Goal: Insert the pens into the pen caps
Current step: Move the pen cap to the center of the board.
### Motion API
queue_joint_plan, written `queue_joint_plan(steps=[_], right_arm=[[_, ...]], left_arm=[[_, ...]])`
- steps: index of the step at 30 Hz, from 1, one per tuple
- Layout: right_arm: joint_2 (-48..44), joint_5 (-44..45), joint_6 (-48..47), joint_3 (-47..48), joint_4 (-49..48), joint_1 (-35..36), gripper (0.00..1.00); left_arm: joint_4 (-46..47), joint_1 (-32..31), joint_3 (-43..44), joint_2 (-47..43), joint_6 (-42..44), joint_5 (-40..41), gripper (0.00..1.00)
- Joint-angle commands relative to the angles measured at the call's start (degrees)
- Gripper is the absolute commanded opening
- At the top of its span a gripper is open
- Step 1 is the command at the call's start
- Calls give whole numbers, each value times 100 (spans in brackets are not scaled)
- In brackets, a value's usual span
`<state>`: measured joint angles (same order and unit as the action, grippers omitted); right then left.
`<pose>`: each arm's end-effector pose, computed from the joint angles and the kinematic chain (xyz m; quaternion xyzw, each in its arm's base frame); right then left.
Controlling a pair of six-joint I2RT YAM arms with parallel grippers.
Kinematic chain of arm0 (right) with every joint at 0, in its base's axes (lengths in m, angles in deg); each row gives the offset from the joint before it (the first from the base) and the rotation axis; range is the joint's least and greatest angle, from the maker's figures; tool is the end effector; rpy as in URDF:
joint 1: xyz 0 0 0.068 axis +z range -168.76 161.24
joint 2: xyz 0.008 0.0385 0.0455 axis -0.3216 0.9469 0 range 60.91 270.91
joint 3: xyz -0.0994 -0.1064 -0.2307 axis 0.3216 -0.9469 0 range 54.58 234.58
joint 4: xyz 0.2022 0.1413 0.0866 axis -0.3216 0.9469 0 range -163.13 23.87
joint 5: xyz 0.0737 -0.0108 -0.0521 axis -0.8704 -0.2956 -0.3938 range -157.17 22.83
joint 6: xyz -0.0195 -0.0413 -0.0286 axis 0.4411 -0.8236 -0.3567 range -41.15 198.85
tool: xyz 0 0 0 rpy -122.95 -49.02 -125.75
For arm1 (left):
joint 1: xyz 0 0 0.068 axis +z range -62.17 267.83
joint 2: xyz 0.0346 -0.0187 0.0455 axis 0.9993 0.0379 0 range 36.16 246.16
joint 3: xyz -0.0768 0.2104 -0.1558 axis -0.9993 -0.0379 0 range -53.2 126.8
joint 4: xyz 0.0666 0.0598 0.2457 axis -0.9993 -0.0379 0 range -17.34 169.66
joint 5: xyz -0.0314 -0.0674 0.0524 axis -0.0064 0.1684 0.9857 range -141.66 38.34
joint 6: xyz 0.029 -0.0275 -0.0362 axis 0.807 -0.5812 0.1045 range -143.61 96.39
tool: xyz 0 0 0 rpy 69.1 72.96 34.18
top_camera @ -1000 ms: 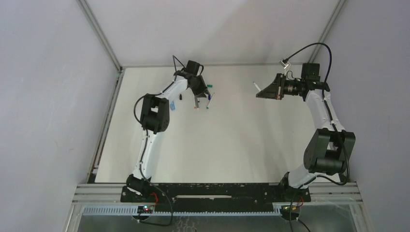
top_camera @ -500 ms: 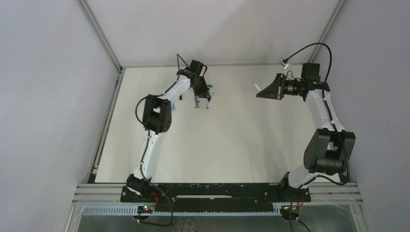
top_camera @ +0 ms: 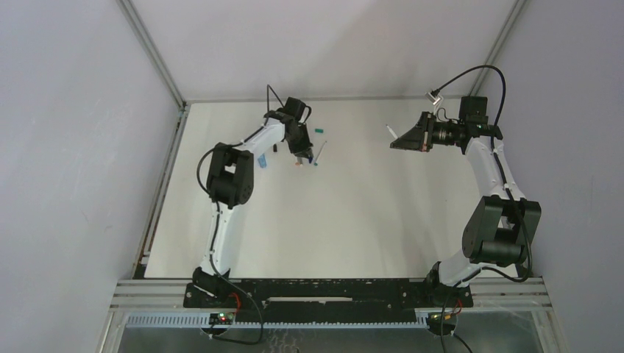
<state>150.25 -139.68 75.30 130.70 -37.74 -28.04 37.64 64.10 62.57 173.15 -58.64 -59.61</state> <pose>0.3263 -0.0190 0.3162 -0.1709 0.7639 0.5180 0.3449 0.4671 -0.2107 0.1632 -0.0796 0.9674 -0.1720 0.1681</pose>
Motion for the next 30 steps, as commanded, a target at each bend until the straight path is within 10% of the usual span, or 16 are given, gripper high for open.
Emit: queue_joint_plan(steps=[1, 30], right_arm=[[-294, -103, 19, -26, -67, -21, 0], [-391, 88, -120, -131, -25, 436, 0]], left_arm=[[104, -36, -723, -601, 259, -29, 22], [215, -964, -4020, -3645, 733, 1888, 38]])
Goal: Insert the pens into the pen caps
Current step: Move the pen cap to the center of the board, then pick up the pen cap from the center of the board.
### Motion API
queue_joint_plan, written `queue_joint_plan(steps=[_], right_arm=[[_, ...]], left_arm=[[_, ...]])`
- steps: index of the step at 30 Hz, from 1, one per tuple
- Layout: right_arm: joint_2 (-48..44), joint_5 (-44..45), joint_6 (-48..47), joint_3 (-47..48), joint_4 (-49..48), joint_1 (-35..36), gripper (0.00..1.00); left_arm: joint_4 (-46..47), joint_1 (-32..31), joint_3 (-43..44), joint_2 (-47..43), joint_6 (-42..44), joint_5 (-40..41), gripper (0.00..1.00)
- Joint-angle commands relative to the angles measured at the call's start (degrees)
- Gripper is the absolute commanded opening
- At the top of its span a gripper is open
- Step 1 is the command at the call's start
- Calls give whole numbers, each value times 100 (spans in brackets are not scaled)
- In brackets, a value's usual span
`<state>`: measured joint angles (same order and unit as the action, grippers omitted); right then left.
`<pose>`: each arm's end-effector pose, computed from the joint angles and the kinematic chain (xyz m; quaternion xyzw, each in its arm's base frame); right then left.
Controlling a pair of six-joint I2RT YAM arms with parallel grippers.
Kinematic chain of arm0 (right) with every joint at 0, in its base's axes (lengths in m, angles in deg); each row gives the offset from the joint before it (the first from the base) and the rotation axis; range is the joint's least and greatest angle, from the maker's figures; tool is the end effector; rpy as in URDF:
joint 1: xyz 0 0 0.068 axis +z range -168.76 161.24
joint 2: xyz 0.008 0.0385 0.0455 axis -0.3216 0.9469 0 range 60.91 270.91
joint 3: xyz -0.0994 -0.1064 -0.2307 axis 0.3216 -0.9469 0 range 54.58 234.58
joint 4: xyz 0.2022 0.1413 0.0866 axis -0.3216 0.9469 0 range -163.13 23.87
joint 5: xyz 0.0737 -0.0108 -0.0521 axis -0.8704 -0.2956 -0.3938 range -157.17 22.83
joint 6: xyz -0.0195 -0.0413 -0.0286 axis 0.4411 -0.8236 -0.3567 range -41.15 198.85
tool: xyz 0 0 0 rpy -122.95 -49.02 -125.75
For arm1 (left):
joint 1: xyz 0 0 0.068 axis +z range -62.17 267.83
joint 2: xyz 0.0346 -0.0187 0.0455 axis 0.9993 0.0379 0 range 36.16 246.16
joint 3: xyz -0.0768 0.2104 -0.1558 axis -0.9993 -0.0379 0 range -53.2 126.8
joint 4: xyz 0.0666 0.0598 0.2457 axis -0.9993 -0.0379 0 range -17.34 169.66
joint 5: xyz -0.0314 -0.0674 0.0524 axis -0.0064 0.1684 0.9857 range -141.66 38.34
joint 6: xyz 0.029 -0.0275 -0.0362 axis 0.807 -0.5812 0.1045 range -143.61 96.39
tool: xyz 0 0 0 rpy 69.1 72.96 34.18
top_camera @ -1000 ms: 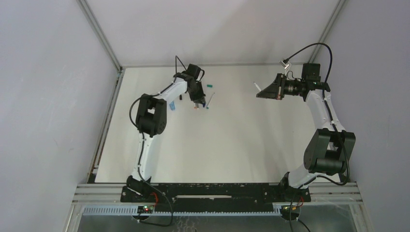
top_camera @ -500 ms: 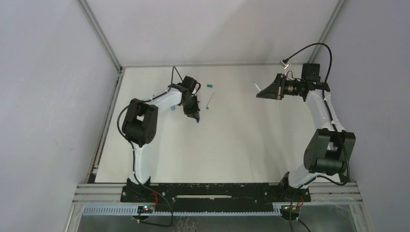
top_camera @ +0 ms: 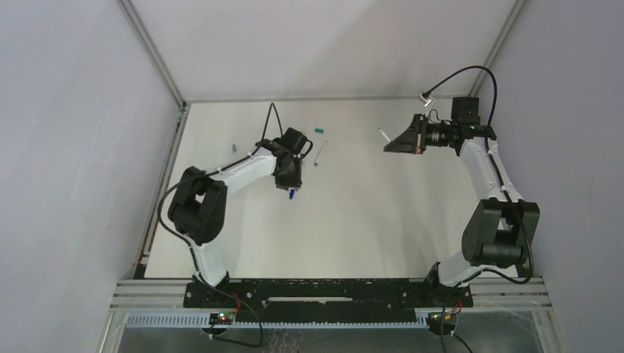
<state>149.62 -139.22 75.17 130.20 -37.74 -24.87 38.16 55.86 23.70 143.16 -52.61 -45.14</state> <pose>0.3243 -0.0007 0.3167 -0.1923 0.7605 0.5235 0.3325 0.3193 -0.1945 0.1912 0.0165 0.9854 -0.0326 0.1661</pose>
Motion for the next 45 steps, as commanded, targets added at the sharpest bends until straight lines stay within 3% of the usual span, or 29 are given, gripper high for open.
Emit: queue_joint_plan(steps=[1, 12, 16, 18, 19, 22, 25, 28, 33, 37, 45], right_arm=[[-366, 73, -128, -97, -13, 137, 0], [-807, 305, -414, -264, 122, 285, 0], [-956, 332, -606, -381, 203, 374, 0], [-969, 309, -653, -426, 170, 422, 0], [-977, 311, -666, -440, 128, 457, 0], [-1025, 359, -774, -457, 100, 582, 0], [-1090, 393, -904, -536, 105, 594, 0], [-1101, 417, -934, -591, 103, 598, 0], [-1054, 427, -877, -591, 101, 593, 0], [-976, 373, -797, -592, 60, 596, 0], [-869, 220, -660, -591, -15, 570, 0]], left_arm=[[299, -146, -232, -789, 126, 441, 40], [2434, -220, -1455, -2473, 891, 1121, 53], [3304, -197, -2082, -3117, 1004, 1314, 76], [3526, -133, -2266, -3206, 781, 1207, 97], [3555, -71, -2313, -3145, 569, 1133, 99], [3180, 353, -2094, -2555, 190, -72, 100], [3241, 610, -2009, -2044, -20, -1040, 87], [3105, 495, -1885, -1774, 17, -701, 82], [1649, 166, -802, -869, 491, 298, 69], [713, -123, 221, -52, 706, 819, 65], [-24, -239, 928, 462, 948, 1044, 57]])
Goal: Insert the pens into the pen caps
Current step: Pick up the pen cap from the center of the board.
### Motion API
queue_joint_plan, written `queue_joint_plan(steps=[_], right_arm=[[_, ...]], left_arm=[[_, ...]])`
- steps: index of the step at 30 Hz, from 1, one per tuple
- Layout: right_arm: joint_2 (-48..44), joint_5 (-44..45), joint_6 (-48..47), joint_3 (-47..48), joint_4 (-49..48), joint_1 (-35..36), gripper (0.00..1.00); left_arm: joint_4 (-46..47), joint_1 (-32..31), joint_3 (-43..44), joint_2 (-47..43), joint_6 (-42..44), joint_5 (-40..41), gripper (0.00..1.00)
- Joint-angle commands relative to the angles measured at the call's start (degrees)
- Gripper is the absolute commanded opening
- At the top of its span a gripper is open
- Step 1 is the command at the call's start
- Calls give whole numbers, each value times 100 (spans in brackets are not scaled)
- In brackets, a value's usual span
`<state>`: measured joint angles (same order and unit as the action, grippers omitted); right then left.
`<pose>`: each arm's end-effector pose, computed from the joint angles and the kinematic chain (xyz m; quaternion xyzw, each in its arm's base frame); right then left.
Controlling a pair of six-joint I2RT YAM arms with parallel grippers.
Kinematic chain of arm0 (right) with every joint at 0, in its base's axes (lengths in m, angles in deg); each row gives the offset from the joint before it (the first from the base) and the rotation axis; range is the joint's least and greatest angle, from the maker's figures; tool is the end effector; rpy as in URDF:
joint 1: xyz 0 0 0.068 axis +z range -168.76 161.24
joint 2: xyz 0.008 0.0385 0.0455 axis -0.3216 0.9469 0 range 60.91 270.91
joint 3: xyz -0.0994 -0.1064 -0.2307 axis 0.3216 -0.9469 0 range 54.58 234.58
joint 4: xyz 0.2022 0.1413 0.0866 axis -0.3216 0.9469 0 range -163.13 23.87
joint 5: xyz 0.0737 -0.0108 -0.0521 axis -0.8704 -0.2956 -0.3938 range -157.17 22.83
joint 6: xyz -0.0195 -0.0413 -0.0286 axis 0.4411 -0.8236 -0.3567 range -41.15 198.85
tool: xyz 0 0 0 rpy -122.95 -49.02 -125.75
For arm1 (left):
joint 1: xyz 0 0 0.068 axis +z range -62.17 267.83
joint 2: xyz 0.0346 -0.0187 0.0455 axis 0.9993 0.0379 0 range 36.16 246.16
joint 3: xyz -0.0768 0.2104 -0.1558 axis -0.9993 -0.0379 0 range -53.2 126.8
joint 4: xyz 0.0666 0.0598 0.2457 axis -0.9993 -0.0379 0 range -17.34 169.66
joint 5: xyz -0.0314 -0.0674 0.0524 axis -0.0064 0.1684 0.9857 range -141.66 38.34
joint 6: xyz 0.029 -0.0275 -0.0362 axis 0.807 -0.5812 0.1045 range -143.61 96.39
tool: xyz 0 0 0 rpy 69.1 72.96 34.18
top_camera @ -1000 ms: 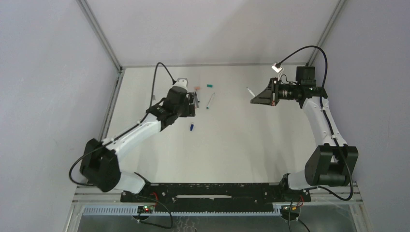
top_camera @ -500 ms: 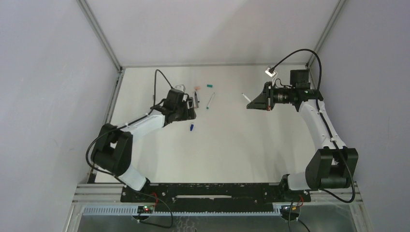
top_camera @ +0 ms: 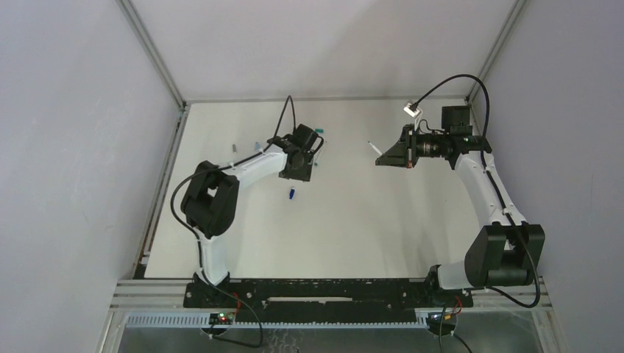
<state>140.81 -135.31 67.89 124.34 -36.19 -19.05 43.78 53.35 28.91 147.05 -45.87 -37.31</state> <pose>0.2850 0.0315 0.3253 -0.2756 0.7486 0.4892 0.3526 0.3382 -0.2216 0.1967 0.0758 0.9654 0.0039 0.2494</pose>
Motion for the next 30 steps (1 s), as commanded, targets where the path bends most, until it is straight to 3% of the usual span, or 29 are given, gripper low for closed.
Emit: queue_joint_plan(steps=[1, 9, 30], right_arm=[[21, -173, 72, -1, -170, -6, 0], [26, -191, 108, -6, -193, -1, 0], [96, -182, 134, -6, -216, 8, 0]], left_arm=[[-623, 14, 463, 116, 323, 199, 57], [-1171, 11, 1046, 582, 433, -233, 47], [-1728, 89, 1275, 944, 753, -633, 42]])
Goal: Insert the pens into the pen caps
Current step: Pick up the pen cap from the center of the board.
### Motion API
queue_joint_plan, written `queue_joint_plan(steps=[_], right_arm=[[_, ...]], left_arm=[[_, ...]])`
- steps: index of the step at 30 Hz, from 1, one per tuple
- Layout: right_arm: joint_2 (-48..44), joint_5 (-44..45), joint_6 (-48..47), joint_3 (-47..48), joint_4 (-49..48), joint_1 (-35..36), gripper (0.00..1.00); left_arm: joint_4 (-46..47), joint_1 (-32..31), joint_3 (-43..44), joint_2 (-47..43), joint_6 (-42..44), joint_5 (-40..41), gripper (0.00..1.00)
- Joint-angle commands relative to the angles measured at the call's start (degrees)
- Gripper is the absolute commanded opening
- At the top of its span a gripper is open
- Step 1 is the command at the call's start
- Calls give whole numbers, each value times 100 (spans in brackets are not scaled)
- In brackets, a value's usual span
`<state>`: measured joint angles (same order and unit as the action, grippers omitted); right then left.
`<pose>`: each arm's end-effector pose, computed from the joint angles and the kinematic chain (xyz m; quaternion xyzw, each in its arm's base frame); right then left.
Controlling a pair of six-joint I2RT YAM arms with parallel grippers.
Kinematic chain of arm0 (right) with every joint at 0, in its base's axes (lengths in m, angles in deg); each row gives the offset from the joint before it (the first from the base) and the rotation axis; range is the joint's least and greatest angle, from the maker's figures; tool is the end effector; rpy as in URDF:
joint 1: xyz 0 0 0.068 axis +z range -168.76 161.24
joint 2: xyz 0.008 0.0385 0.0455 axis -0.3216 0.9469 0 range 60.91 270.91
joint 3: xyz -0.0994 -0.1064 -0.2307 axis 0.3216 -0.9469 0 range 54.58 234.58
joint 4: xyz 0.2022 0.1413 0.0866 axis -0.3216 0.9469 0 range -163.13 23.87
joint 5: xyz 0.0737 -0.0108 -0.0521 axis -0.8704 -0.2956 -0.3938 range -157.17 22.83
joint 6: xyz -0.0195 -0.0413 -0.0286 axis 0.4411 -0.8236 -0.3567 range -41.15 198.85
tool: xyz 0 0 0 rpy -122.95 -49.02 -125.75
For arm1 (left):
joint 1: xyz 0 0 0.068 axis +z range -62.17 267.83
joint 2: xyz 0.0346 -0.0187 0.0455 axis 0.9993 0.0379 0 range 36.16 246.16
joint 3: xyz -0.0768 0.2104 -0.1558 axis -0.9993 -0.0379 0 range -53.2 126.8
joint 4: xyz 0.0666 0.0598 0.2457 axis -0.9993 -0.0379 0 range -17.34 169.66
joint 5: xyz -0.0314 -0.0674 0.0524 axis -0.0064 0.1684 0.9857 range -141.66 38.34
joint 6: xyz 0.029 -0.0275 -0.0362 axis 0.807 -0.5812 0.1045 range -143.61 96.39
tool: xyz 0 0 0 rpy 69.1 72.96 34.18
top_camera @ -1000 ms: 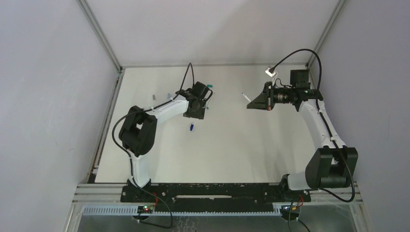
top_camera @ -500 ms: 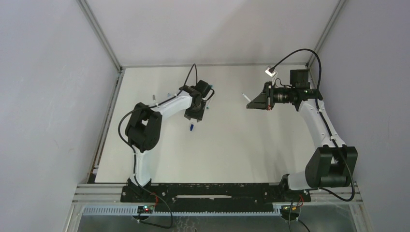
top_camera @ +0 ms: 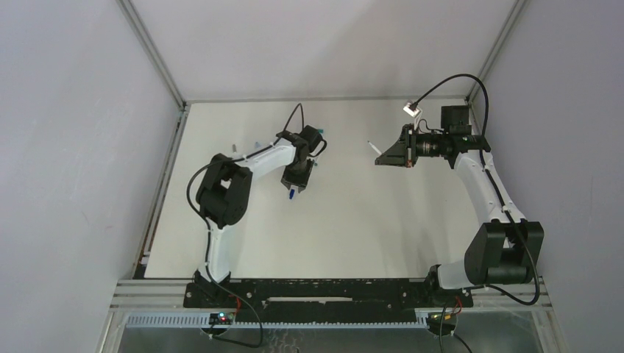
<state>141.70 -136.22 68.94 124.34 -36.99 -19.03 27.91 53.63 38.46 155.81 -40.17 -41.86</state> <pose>0.2888 0.0318 0.3224 -0.2705 0.7469 0.4989 0.3464 0.3463 -0.2280 0.1735 0.1446 0.9818 0.0387 0.1170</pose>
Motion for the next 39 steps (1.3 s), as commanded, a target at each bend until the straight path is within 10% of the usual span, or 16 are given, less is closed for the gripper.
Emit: queue_joint_plan(steps=[1, 39], right_arm=[[7, -90, 29, -6, -134, 6, 0], [50, -112, 28, -2, -142, -66, 0]], left_arm=[[-151, 73, 332, 85, 192, -207, 42], [-766, 325, 878, 663, 434, -725, 31]])
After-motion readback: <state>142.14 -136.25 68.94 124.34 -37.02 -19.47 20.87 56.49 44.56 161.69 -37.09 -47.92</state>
